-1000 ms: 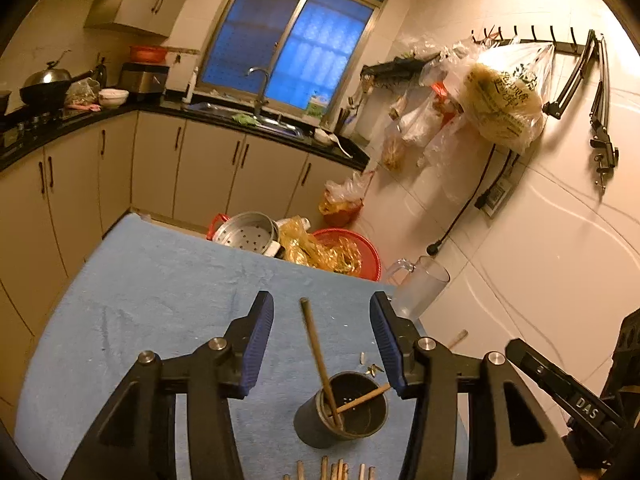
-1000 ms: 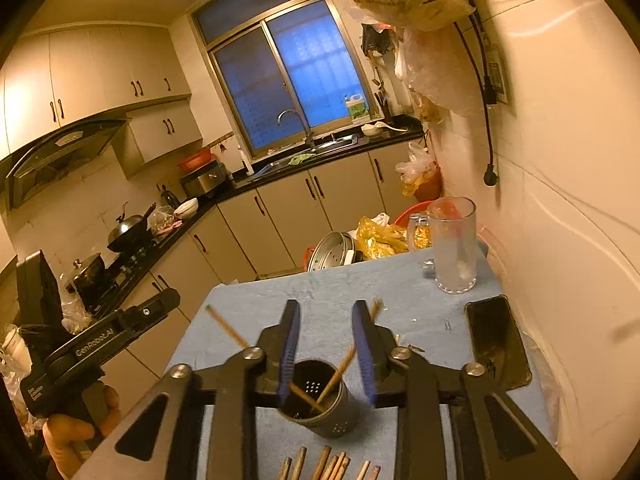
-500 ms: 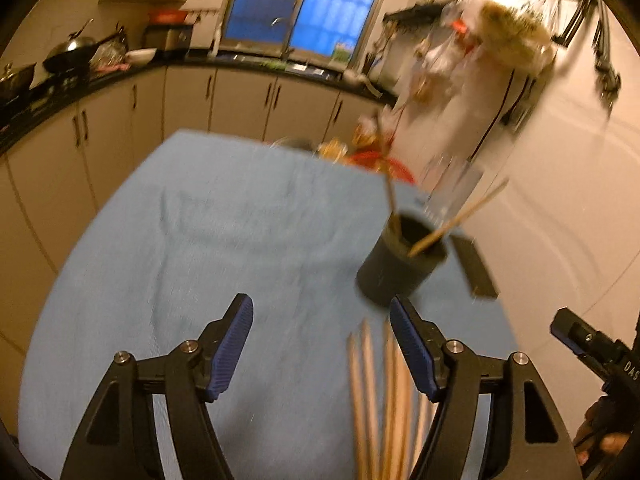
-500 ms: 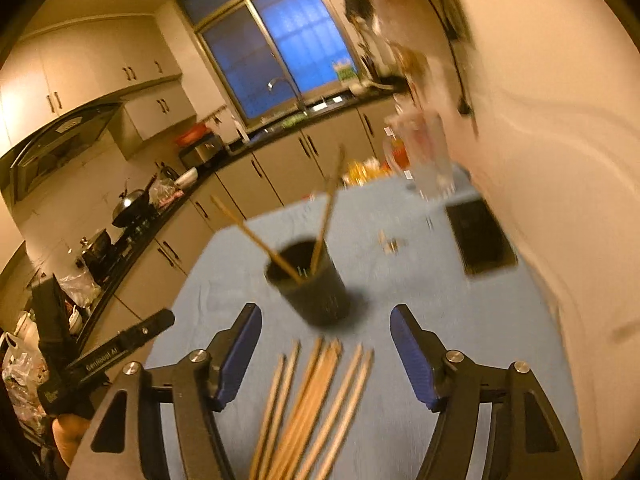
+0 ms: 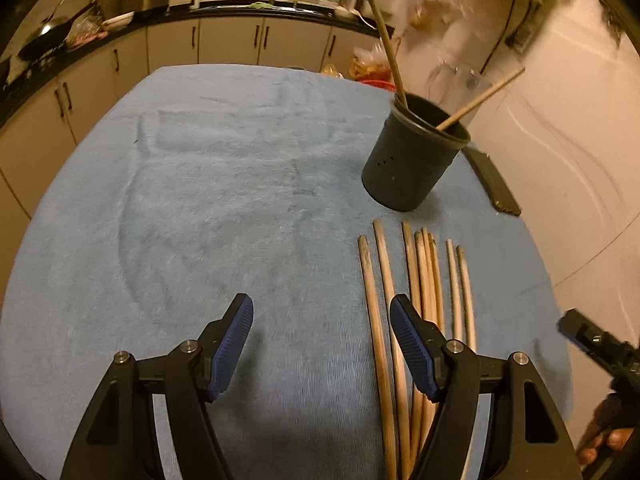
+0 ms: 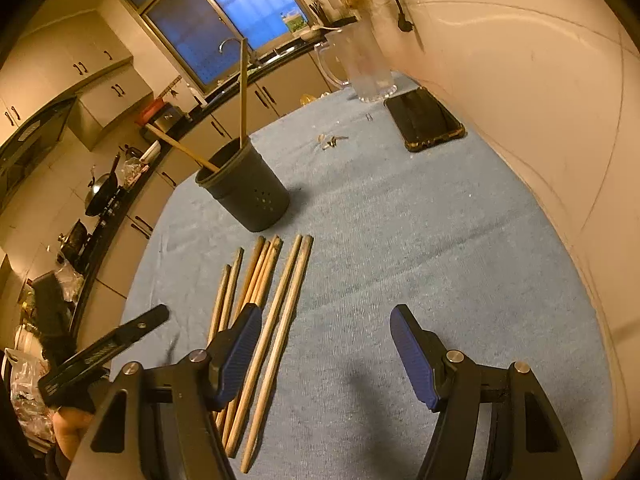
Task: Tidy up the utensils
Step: 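Move the open right tool back to the chopstick row and grasp one, then lift the chopstick with the right tool and carry it over the black cup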
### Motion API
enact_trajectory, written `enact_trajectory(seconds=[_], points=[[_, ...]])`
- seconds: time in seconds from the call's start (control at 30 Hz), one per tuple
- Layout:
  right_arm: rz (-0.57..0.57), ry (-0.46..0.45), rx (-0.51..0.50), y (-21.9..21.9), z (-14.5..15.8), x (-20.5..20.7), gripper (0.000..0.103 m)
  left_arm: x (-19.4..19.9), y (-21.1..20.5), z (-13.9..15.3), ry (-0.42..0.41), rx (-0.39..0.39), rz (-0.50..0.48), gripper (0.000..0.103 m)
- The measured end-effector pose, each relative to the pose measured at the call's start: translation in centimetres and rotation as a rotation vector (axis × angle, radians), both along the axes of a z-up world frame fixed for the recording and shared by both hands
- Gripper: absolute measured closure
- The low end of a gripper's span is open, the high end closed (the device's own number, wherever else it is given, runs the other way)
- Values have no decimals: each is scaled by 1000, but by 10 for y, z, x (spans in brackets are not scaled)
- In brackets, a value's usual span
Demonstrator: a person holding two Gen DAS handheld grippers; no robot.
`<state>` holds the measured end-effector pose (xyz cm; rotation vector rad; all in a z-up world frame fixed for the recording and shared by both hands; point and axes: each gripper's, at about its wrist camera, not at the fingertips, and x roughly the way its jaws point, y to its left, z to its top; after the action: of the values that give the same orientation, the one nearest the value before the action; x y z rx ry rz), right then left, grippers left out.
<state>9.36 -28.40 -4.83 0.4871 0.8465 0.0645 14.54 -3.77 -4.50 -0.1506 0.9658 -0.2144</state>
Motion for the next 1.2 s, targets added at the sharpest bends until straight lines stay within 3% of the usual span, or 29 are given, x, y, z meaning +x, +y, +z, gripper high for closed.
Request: enact_trajectory(seconds=[0.3, 0.43, 0.57, 0.6, 0.63, 0.67, 0.73, 0.9, 1.2], points=[[13, 17, -36, 2, 0, 19, 33, 36, -31, -16, 23, 123, -82, 35], [17, 32, -59, 1, 0, 35, 33, 47, -39, -29, 63, 170, -97, 47], [26, 59, -69, 0, -2, 55, 33, 45, -47, -35, 38, 241, -125, 51], [32, 68, -68, 0, -2, 62, 33, 44, -47, -35, 41, 240, -131, 53], [46, 82, -72, 2, -3, 71, 34, 44, -45, -34, 49, 235, -136, 61], [53, 89, -71, 4, -4, 77, 35, 44, -43, -33, 52, 236, -139, 77], [68, 119, -63, 7, -9, 91, 49, 43, -35, -33, 60, 228, -148, 90], [104, 187, 6, 16, -25, 117, 64, 42, -6, -33, 104, 120, -188, 96], [124, 254, -29, 38, -43, 136, 74, 30, 17, -34, 103, 70, -176, 95]])
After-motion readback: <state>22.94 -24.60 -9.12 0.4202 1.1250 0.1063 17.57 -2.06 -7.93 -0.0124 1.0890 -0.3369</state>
